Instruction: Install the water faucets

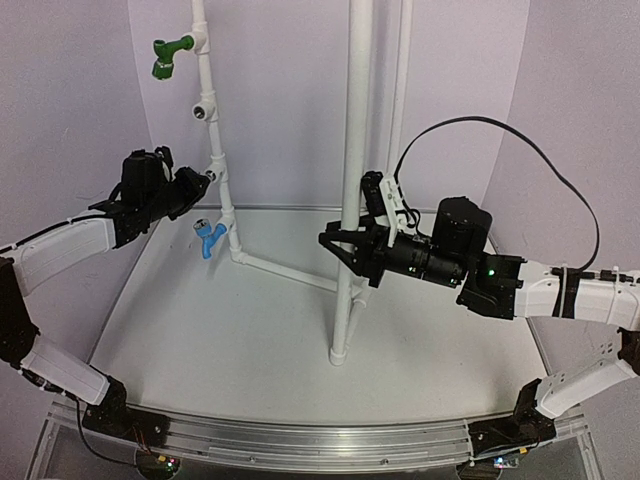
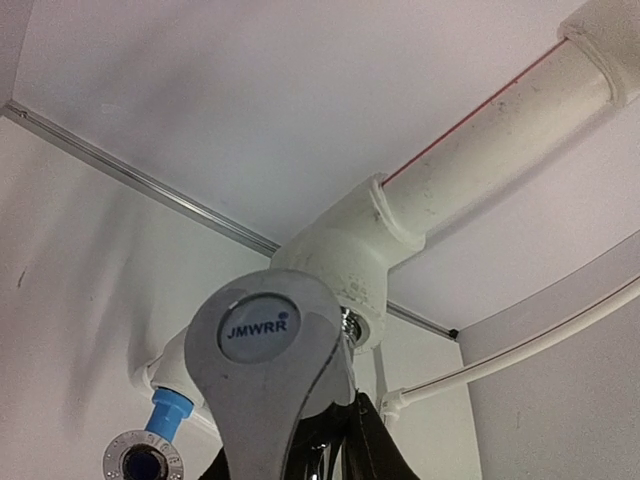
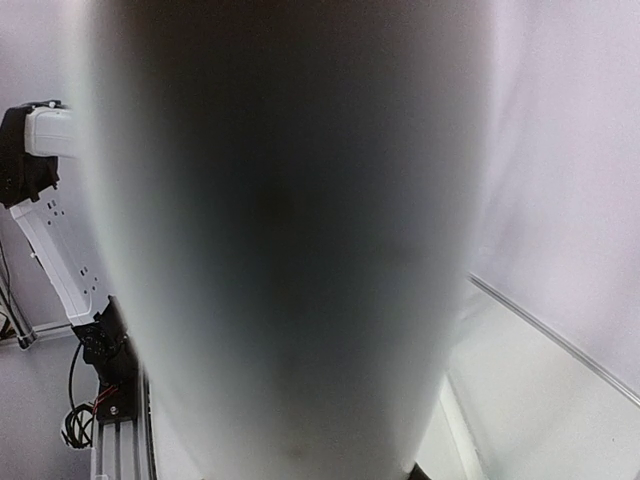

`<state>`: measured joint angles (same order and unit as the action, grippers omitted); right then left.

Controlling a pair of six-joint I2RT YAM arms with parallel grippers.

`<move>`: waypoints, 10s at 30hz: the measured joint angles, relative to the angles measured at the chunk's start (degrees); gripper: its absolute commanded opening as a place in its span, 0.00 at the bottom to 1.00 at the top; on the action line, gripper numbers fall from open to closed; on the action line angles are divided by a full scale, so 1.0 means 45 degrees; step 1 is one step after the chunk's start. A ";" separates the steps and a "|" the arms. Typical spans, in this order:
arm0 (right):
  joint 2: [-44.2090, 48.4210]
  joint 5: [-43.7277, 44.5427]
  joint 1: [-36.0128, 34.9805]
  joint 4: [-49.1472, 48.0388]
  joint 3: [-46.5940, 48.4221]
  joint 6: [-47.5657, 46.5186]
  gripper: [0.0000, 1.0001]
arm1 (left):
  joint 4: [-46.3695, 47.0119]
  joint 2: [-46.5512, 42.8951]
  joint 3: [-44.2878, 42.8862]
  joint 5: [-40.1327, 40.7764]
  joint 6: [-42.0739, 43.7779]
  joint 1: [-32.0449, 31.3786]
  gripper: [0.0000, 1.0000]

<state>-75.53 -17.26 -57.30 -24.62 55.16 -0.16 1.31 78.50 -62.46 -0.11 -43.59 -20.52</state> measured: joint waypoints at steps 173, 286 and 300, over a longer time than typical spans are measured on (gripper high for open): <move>-0.0119 -0.0430 -0.0058 0.0058 0.0123 0.0014 0.00 | 0.5231 -0.3063 0.5627 -0.8657 -1.2032 0.4262 0.98; -0.0418 -0.0255 -0.0141 0.0453 0.0739 0.0181 0.00 | -0.6379 0.2281 -0.5256 -0.0365 0.7331 0.0209 0.11; -0.0423 -0.0036 -0.0136 0.0484 0.0821 0.0296 0.00 | -0.5661 0.2099 -0.4683 0.2718 0.9819 -0.1111 0.11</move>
<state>-77.43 -17.42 -57.91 -22.44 58.85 1.17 -24.17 87.95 -83.54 12.12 0.60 -25.52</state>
